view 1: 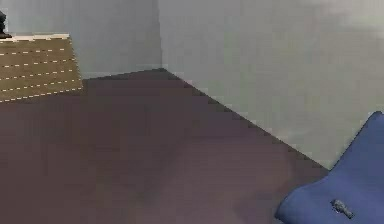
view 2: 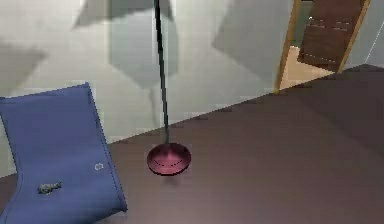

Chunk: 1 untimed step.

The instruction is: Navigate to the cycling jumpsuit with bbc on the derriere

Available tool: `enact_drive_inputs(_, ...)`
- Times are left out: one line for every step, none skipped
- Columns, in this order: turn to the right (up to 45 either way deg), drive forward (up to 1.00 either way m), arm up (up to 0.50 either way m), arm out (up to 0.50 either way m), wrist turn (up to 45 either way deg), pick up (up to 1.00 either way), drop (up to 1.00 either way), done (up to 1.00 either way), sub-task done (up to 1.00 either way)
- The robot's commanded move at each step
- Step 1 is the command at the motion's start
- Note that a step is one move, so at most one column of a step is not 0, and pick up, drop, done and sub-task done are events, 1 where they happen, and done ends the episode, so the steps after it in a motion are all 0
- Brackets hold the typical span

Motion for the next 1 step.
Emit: enact_drive_inputs(-45.0, 0.0, 0.0, 0.0, 0.0, 0.0, 0.0, 0.0, 0.0)
